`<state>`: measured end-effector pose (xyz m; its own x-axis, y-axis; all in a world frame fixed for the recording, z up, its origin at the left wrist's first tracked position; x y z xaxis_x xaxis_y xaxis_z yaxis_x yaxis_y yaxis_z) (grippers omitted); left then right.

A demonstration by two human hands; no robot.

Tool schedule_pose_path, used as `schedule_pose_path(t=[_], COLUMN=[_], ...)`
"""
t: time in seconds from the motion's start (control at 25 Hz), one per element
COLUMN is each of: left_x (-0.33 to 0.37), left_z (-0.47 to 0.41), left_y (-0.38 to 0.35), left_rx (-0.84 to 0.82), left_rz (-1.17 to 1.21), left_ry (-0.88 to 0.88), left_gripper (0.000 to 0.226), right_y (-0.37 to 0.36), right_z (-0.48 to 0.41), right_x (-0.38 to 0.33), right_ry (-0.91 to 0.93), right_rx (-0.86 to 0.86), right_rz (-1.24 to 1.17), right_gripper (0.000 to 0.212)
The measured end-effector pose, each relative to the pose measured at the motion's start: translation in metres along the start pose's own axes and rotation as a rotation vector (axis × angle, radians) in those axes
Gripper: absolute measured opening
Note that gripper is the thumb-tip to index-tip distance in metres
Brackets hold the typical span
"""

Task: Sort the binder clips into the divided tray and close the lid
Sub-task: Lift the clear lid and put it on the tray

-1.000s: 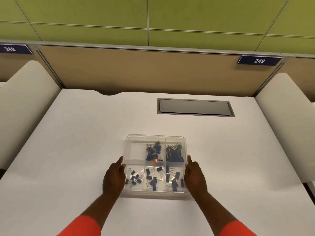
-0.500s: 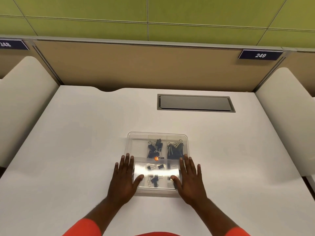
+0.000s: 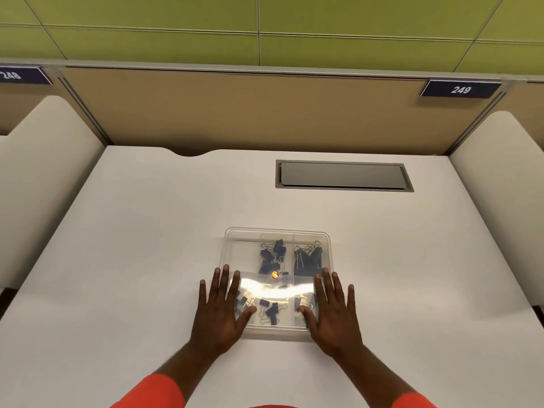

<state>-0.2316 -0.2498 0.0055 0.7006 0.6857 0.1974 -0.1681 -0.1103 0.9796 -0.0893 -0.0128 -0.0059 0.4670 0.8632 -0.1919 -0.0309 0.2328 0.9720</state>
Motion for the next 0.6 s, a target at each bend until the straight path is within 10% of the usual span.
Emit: schedule_pose_path(t=[0.6], left_x=[-0.041], left_z=[-0.115], left_y=[0.019], left_rx=[-0.299], left_rz=[0.11], left_ry=[0.006], left_gripper=[0.128], right_y=[0.034], right_z=[-0.113], right_x=[0.013], right_ry=[-0.056], right_rx=[-0.206], right_rz=[-0.033], right_gripper=[0.11])
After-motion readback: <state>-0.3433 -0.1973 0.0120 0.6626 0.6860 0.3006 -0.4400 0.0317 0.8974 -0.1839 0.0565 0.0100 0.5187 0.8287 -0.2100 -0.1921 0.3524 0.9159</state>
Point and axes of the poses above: each hand's wrist, its own z-axis away from the middle knuckle, its own y-axis out of the back of the hand, x = y × z, the point moved 5 cm from there along -z, towards the middle knuckle, and after that the axes turned 5 degrees about -y, right-handed, at the moved point
